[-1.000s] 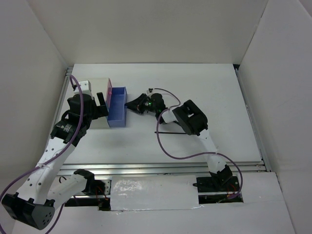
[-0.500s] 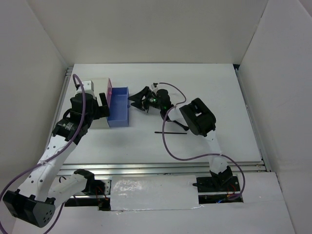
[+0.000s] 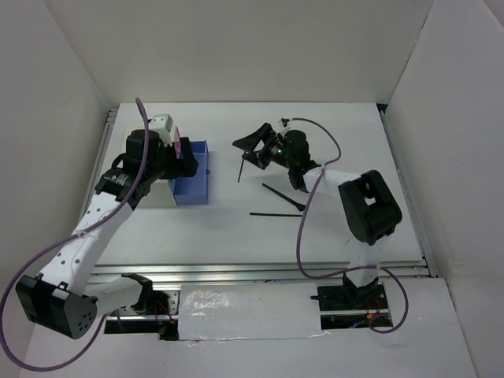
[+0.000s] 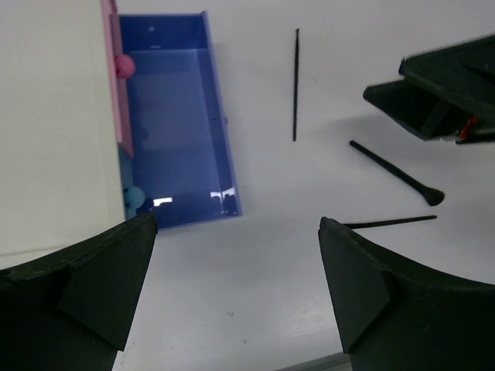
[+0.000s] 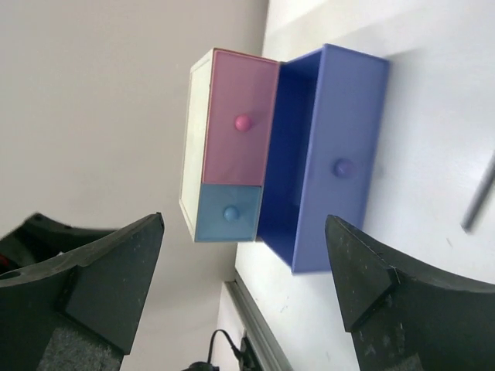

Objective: Organize the makeup

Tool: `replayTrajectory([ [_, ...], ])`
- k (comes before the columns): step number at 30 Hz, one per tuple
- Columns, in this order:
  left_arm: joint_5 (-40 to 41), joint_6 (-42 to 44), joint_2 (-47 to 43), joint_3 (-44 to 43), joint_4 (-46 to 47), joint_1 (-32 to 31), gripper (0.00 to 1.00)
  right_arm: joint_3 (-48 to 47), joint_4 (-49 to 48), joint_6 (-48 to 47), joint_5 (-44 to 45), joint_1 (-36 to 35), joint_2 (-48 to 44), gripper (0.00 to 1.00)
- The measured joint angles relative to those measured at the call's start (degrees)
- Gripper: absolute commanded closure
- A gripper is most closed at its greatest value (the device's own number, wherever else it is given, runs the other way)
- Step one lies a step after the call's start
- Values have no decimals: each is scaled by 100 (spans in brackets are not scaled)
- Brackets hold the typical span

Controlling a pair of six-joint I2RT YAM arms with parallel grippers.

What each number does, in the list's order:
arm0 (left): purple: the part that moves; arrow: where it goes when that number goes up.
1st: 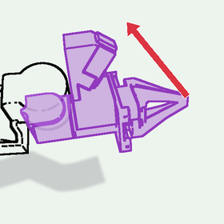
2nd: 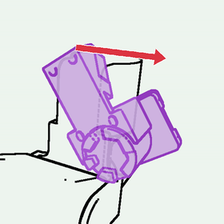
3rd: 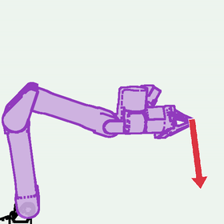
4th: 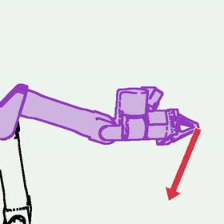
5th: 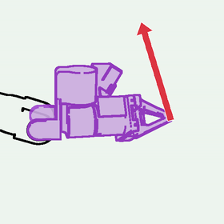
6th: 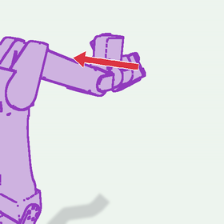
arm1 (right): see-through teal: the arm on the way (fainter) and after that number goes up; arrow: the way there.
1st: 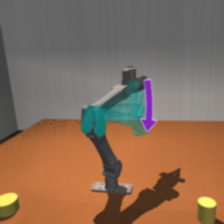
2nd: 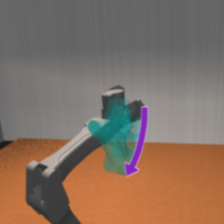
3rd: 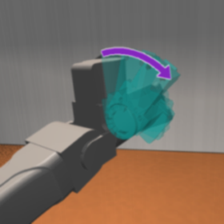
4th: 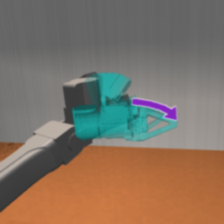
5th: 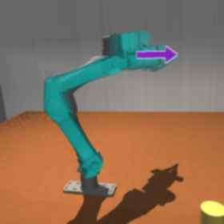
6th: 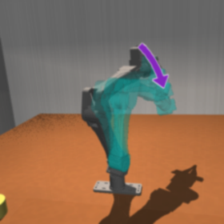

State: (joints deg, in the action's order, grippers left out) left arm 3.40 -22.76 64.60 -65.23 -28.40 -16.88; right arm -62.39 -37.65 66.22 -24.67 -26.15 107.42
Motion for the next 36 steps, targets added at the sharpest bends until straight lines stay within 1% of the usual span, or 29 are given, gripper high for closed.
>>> replayTrajectory([
  [3,-103,-17,509,-470,83,-184,1,529,570,-195,157,208,-852,6],
  [7,-214,-9,1537,-1097,330,-546,1,1272,1104,-415,131,710,-1947,7],
  [10,-223,22,2376,-1563,337,-726,1,1558,1899,-782,210,1078,-2728,7],
  [12,-179,52,2922,-1950,286,-787,1,1707,2402,-1119,313,1132,-3327,7],
  [16,-26,221,4269,-3204,28,-835,3,1963,3185,-1692,417,1115,-4441,8],
  [18,33,334,4909,-3893,-146,-846,4,2151,3399,-1884,422,1115,-4887,8],
  [20,125,455,5547,-4636,-407,-857,4,2522,3447,-1954,269,1115,-5294,8],
  [24,297,638,6551,-5810,-883,-857,5,3405,3475,-1945,-195,1075,-5823,9],
  [28,376,826,7141,-6376,-1110,-857,5,3928,3751,-1971,-389,1027,-6317,9],
  [33,378,1019,7591,-6682,-1143,-857,6,3954,3943,-2116,-431,1016,-7012,9],
  [36,378,1071,7779,-6728,-1139,-863,6,3956,4006,-2159,-476,1014,-7270,9],
])
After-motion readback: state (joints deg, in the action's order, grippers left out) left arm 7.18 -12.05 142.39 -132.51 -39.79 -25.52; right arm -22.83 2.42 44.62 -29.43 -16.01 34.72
